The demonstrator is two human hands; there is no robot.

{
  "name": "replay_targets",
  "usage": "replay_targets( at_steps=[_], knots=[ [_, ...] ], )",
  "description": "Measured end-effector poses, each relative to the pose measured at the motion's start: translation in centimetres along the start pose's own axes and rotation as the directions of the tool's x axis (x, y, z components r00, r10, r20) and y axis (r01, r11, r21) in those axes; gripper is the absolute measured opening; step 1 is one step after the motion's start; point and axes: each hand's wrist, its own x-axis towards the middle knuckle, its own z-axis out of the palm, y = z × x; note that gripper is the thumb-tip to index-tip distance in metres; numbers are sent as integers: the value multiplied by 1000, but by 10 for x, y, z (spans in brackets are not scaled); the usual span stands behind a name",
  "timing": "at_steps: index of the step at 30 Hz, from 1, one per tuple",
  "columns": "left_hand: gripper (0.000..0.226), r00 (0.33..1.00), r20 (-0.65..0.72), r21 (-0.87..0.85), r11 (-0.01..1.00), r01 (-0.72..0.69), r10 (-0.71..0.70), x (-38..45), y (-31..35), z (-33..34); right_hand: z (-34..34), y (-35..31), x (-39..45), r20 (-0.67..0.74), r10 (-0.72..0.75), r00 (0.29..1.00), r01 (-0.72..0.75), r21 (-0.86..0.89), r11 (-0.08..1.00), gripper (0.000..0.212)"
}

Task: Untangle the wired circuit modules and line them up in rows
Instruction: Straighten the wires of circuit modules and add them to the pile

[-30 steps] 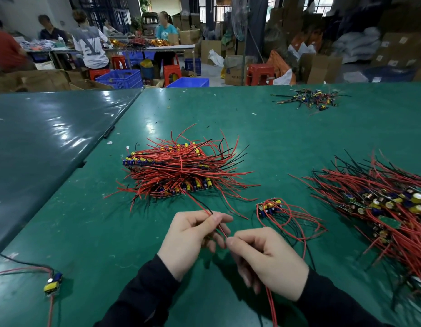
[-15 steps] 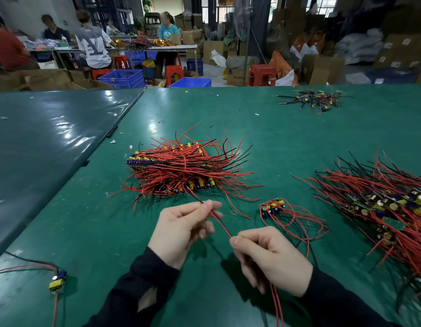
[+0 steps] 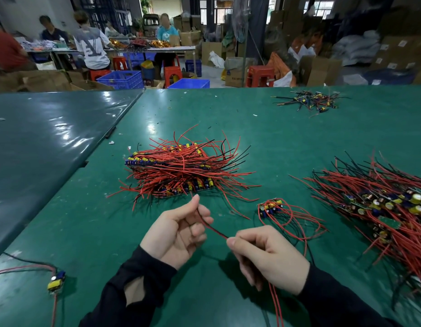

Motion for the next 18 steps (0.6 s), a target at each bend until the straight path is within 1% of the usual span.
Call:
replay_targets(
  at_steps=[3,7,10,15,18],
  knots=[
    [34,994,97,-31,998,51,-48,-2,1,-1,4,3,0,11,-20,1000,21,-92,996,42],
    [35,996,76,-102,994,48,-40,-1,-1,0,1,5,1,-67,-46,997,35,-151,988,40],
    [40,992,124,-146,988,57,-38,0,-2,-2,-2,5,1,-84,-61,995,45,-185,982,39],
    [45,983,183,-51,999,17,-7,-4,0,-3,3,7,0,-73,-107,992,82,-286,955,41],
    [46,984,176,-78,997,4,10,-4,0,-3,2,6,-1,-69,-132,989,106,-297,949,41]
  ],
)
